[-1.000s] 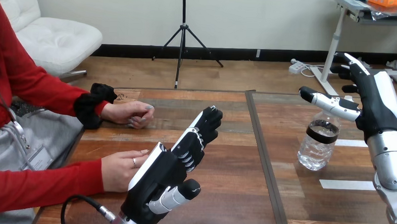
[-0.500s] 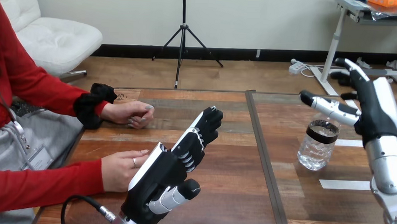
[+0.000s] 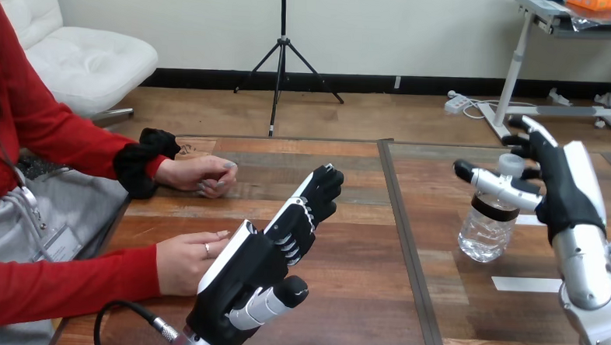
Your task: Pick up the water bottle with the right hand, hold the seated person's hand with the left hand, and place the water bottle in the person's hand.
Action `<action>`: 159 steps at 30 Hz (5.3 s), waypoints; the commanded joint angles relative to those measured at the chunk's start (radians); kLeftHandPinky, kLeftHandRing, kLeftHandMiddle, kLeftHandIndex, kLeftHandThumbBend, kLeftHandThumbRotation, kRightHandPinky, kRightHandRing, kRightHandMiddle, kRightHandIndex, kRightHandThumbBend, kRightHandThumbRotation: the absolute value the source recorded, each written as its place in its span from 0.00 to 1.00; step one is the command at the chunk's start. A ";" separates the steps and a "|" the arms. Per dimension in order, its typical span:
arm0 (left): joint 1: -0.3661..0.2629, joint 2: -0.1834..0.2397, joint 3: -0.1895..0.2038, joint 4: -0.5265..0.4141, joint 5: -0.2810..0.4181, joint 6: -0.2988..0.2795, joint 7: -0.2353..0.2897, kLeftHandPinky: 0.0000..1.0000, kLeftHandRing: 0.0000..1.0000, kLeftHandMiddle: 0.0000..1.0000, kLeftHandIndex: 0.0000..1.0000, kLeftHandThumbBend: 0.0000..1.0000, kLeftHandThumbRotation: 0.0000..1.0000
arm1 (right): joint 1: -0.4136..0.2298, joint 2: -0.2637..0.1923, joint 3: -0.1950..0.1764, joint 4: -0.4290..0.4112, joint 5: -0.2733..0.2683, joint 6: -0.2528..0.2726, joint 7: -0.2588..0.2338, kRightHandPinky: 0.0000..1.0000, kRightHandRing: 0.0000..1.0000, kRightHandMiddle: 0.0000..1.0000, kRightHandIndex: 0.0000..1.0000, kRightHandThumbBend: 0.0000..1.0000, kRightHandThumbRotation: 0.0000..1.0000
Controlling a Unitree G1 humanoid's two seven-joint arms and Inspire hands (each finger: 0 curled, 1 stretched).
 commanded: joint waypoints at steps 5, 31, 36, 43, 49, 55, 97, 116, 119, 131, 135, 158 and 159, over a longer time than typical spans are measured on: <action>-0.037 0.010 0.014 -0.053 -0.030 0.002 -0.013 0.98 1.00 1.00 1.00 1.00 0.80 | -0.032 0.025 -0.019 0.017 0.019 0.004 -0.003 0.72 0.82 0.85 0.90 1.00 0.49; -0.034 0.027 0.033 -0.056 -0.064 -0.007 -0.056 0.99 1.00 1.00 1.00 1.00 0.81 | -0.008 0.051 -0.018 0.047 0.017 0.023 -0.011 0.75 0.83 0.85 0.91 1.00 0.47; -0.031 0.027 0.038 -0.060 -0.065 -0.009 -0.059 0.98 1.00 1.00 1.00 1.00 0.81 | -0.005 0.057 -0.015 0.054 0.010 0.035 -0.023 0.75 0.82 0.84 0.91 1.00 0.47; -0.025 0.029 0.041 -0.069 -0.071 -0.003 -0.068 0.98 1.00 1.00 1.00 1.00 0.81 | 0.002 0.069 -0.025 0.060 0.022 0.039 -0.016 0.75 0.82 0.84 0.91 1.00 0.43; -0.019 0.032 0.043 -0.081 -0.082 0.005 -0.077 0.98 1.00 1.00 1.00 1.00 0.81 | 0.010 0.077 -0.024 0.069 0.018 0.033 -0.022 0.73 0.81 0.83 0.90 1.00 0.41; -0.013 0.037 0.042 -0.096 -0.088 0.018 -0.081 0.97 1.00 1.00 1.00 1.00 0.81 | 0.011 0.084 -0.022 0.078 0.015 0.053 -0.019 0.73 0.82 0.83 0.90 1.00 0.40; 0.018 0.060 0.046 -0.161 -0.104 0.063 -0.097 0.98 1.00 1.00 1.00 1.00 0.78 | 0.030 0.149 -0.063 0.099 0.047 0.068 -0.038 0.73 0.81 0.82 0.90 1.00 0.30; 0.016 0.050 0.045 -0.145 -0.091 0.056 -0.087 0.98 1.00 1.00 1.00 1.00 0.79 | 0.031 0.161 -0.085 0.094 0.050 0.045 -0.119 0.55 0.61 0.63 0.68 0.88 0.00; 0.016 0.047 0.047 -0.141 -0.078 0.043 -0.073 0.98 1.00 1.00 1.00 1.00 0.79 | 0.034 0.160 -0.085 0.092 0.047 0.034 -0.123 0.53 0.60 0.63 0.67 0.87 0.00; 0.008 0.047 0.045 -0.129 -0.071 0.043 -0.069 0.96 1.00 1.00 1.00 1.00 0.80 | 0.042 0.163 -0.105 0.087 0.066 0.007 -0.123 0.45 0.52 0.59 0.63 0.84 0.00; 0.005 0.045 0.047 -0.124 -0.072 0.043 -0.070 0.96 1.00 1.00 1.00 1.00 0.80 | 0.046 0.161 -0.106 0.089 0.062 -0.009 -0.128 0.43 0.50 0.58 0.62 0.83 0.00; -0.002 0.049 0.046 -0.107 -0.047 0.046 -0.044 0.96 1.00 1.00 1.00 1.00 0.81 | 0.067 0.176 -0.146 0.068 0.119 -0.061 -0.088 0.37 0.45 0.54 0.60 0.80 0.00; -0.002 0.049 0.046 -0.105 -0.046 0.044 -0.043 0.96 1.00 1.00 1.00 1.00 0.81 | 0.067 0.178 -0.150 0.068 0.125 -0.063 -0.082 0.37 0.45 0.54 0.60 0.80 0.00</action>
